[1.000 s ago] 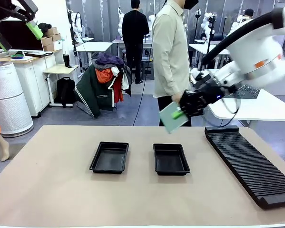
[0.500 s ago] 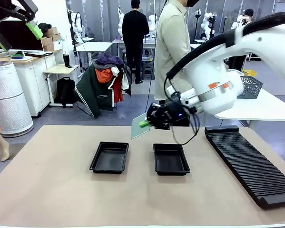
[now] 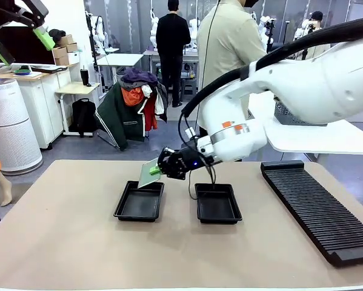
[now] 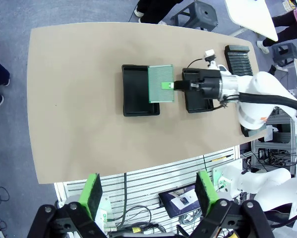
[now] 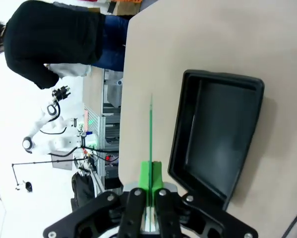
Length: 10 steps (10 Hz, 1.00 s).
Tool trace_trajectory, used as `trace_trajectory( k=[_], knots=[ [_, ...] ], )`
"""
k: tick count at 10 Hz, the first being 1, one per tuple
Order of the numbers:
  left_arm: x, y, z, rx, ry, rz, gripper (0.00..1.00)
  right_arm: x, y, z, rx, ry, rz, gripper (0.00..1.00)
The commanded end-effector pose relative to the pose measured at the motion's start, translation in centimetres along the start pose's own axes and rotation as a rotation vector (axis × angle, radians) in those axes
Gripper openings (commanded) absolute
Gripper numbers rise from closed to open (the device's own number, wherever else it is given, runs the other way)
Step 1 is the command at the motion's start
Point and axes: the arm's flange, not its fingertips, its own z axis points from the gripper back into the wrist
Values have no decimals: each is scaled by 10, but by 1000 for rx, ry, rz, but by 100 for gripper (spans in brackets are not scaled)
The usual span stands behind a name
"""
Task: Inspect and transfer BCBs to ESD trays.
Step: Pick up the Blank PCB from the PCB Rack and place it in the left ESD tray.
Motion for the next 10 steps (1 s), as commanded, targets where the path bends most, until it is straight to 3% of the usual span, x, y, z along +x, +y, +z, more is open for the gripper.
trace_trajectory(
  k=[1,5,10],
  knots=[
    [0,1,-1,-2,2,0,100,2,-11,-36,10,-78,-40,3],
    [0,1,-1,-2,2,0,100,-7,-34,-86,-13,-18,-86,3],
    [0,1,-1,-2,2,0,100,-24,-44,-95,-67,-25,-119,3]
  ],
)
